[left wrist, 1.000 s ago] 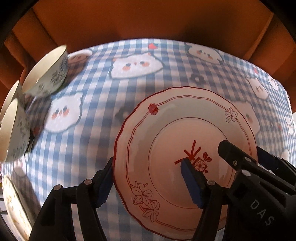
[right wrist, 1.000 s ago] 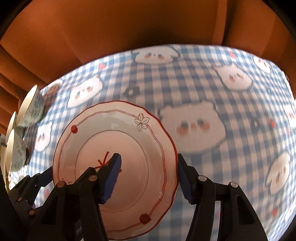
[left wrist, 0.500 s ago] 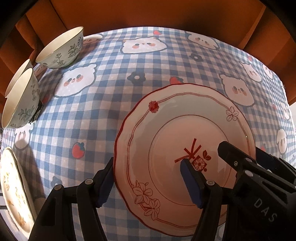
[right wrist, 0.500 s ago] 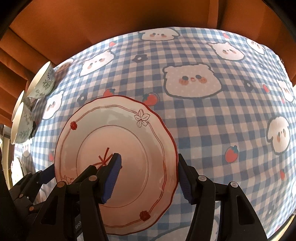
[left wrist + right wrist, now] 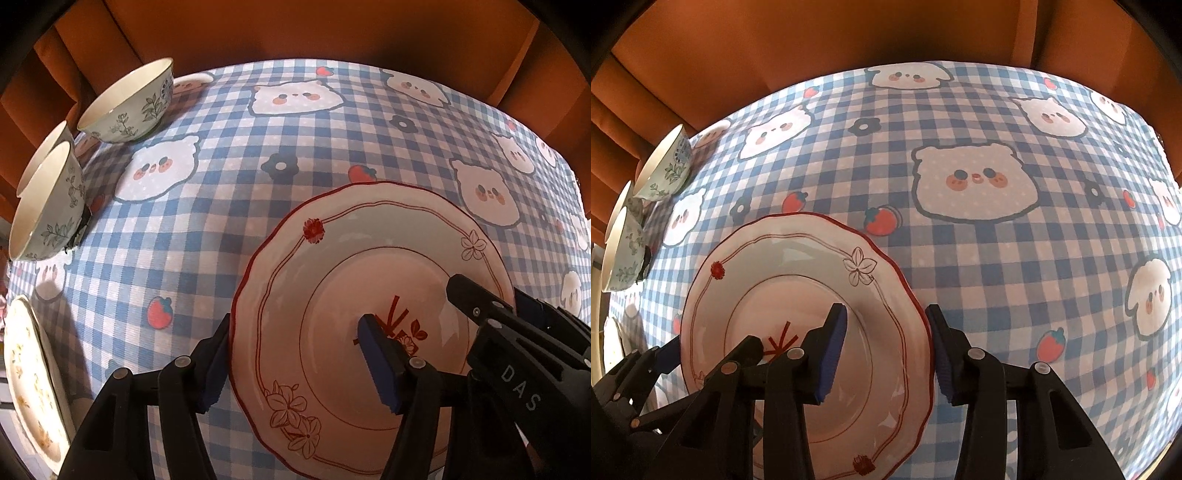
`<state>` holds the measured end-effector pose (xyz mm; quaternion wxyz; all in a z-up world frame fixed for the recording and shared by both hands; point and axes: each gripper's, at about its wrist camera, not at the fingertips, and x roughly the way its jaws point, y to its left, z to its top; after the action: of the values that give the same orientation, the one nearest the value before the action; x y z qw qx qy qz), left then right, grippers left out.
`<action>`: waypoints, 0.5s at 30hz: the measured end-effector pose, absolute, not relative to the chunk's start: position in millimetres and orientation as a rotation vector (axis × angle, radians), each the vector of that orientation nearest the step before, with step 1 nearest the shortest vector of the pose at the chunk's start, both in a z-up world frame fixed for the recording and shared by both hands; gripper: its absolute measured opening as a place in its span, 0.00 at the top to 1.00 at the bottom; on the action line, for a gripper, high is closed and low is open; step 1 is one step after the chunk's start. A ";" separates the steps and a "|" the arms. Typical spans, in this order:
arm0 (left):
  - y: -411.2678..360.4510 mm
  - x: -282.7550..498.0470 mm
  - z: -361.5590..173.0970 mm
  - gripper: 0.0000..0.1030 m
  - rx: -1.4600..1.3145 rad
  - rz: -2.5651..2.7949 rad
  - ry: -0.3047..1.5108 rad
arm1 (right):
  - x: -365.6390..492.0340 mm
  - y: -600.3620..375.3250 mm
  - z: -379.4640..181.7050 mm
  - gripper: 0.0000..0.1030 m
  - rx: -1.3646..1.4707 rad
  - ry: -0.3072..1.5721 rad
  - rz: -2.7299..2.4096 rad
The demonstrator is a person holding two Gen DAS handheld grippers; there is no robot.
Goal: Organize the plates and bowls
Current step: 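Lift the red-rimmed plate with both grippers toward the yellow-flower plate stack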
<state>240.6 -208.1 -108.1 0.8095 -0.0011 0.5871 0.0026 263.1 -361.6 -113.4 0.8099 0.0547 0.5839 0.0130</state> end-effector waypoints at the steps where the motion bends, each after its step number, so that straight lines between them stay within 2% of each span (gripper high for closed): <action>1: -208.2 240.3 -107.6 0.35 0.002 0.004 1.252 | 263.6 -360.7 -113.3 0.54 0.108 1.253 0.027; 15: -189.4 214.4 -76.8 0.35 -0.015 -0.026 1.194 | 245.1 -345.0 -81.9 0.54 0.063 1.193 0.022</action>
<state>214.4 -189.4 -76.8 0.8268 -0.0069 0.5623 -0.0121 245.1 -345.0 -81.9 0.8267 0.0294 0.5618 0.0102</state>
